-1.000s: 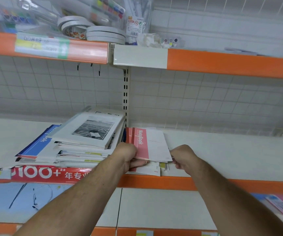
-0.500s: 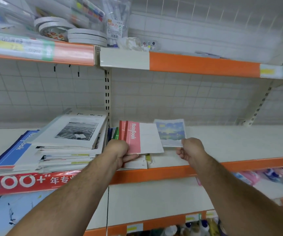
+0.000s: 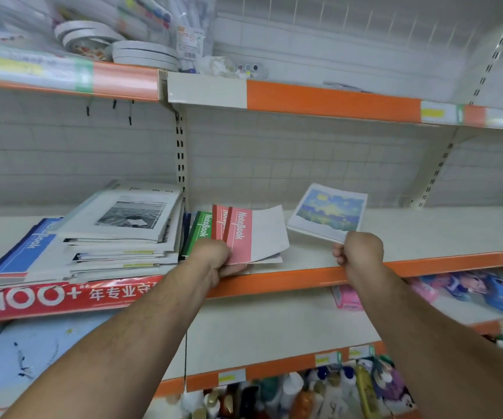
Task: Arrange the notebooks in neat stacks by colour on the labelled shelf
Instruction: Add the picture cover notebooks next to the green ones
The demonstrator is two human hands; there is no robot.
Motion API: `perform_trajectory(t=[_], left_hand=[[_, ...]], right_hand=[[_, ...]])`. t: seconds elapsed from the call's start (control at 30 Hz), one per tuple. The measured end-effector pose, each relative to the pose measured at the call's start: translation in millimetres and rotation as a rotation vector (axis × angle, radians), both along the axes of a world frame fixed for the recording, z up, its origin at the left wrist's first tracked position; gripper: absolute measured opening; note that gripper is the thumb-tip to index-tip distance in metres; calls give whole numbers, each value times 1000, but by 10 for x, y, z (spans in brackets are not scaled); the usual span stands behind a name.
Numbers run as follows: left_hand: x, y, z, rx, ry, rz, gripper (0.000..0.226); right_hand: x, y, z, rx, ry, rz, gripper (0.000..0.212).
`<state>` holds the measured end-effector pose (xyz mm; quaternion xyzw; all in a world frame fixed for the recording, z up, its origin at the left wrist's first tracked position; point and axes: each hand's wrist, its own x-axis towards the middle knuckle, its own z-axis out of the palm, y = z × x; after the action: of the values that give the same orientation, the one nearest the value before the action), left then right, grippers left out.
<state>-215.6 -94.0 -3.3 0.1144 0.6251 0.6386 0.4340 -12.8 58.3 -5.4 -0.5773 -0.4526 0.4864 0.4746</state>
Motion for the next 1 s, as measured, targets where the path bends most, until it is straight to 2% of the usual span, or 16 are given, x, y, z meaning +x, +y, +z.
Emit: perform_trajectory(t=[0.2,0.37,0.57,0.7,1.0], left_hand=[[234,-283,-24,-37,50,99,26],[586,-578,-87,43,11,236,32],[884,-1161,-69,97,46,409,28],[925,-1694,2,111,76,554,30],[593,-2939,-49,89,59,858,20]], right_hand=[[24,-43,13,8,58,144,20],[53,-272,-6,-7,48,425,19],[-62,-883,-34,-48,50,780,20],[-293,-1318,-18,-71,93,938,21],[-1049,-2359,-27,-84,82,1247,24]])
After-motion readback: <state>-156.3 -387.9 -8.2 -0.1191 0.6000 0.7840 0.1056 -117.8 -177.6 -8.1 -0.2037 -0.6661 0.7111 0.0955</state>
